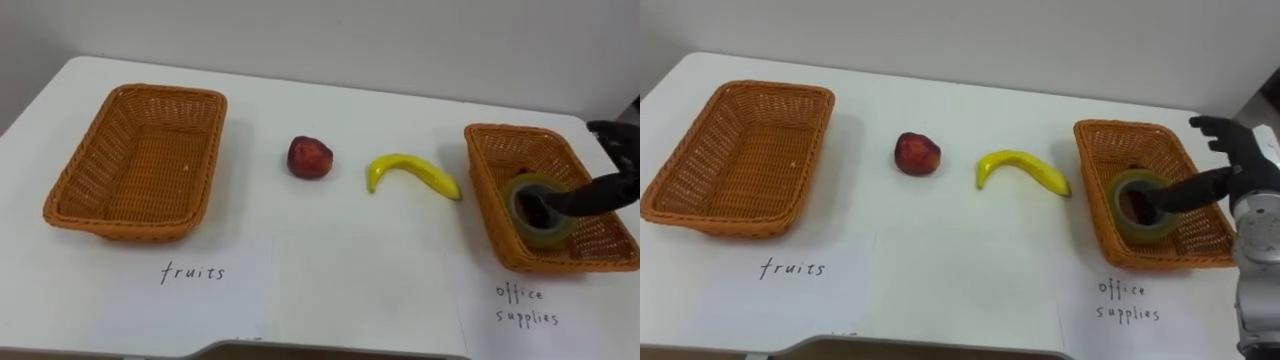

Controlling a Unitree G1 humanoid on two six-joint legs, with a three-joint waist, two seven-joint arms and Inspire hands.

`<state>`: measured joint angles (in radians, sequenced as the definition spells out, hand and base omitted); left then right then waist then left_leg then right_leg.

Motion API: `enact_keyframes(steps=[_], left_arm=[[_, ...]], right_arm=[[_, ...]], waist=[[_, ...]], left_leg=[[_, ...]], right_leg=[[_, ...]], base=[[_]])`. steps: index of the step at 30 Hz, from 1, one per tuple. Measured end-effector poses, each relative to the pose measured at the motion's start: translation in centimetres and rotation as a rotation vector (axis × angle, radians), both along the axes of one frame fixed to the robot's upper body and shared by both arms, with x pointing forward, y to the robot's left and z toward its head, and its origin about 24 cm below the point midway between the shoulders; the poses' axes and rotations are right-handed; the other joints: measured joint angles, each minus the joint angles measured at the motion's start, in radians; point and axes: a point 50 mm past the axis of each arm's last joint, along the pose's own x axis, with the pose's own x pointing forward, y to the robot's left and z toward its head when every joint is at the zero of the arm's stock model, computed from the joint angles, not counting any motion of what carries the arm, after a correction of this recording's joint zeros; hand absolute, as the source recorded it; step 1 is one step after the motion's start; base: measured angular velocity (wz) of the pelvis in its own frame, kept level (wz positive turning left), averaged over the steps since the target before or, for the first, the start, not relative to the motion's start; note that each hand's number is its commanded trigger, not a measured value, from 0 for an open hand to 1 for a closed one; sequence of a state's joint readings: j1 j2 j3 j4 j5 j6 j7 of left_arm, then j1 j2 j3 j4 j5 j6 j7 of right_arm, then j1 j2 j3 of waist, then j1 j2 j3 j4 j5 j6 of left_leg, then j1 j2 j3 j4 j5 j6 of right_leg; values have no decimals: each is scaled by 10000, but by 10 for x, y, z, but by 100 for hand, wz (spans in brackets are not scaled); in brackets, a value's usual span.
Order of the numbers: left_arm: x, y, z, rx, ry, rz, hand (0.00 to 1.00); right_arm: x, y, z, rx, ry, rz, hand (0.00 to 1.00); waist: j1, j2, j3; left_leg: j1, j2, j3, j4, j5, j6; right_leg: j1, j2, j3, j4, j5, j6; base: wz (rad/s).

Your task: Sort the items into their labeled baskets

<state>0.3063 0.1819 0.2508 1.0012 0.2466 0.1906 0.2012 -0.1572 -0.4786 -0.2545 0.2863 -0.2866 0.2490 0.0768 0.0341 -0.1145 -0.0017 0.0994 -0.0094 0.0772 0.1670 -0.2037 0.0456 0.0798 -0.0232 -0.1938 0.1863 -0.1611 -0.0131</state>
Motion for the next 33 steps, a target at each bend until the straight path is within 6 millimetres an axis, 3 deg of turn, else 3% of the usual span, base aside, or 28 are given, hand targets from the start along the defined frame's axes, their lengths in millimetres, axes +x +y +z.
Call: enact_keyframes(steps=[11,23,29,33], left_arm=[[2,0,0,-10,-59,7,0],[7,0,1,-92,-363,60,0],[5,0,1,63,-348,81,0],[5,0,1,70,-345,73,0]], right_arm=[[0,0,1,-27,-15,26,0],[6,12,25,-147,-1203,505,0],[22,24,60,-250,-2693,833,0],[32,29,80,-339,-3488,931,0]], waist=[[12,-65,23],[16,-210,-9],[19,-344,14],[48,-397,-26]], left_leg=[[-6,7,6,-7,-2,-2],[2,31,16,-40,-2,-1],[0,32,19,-76,-4,-4],[9,32,10,-56,-3,-5]], right_leg=[[-18,40,19,7,-2,0],[-82,61,29,38,-1,-2],[-84,61,1,74,-1,-2],[-41,62,-17,32,2,-6]], base=[[0],[-1],[0],[1]])
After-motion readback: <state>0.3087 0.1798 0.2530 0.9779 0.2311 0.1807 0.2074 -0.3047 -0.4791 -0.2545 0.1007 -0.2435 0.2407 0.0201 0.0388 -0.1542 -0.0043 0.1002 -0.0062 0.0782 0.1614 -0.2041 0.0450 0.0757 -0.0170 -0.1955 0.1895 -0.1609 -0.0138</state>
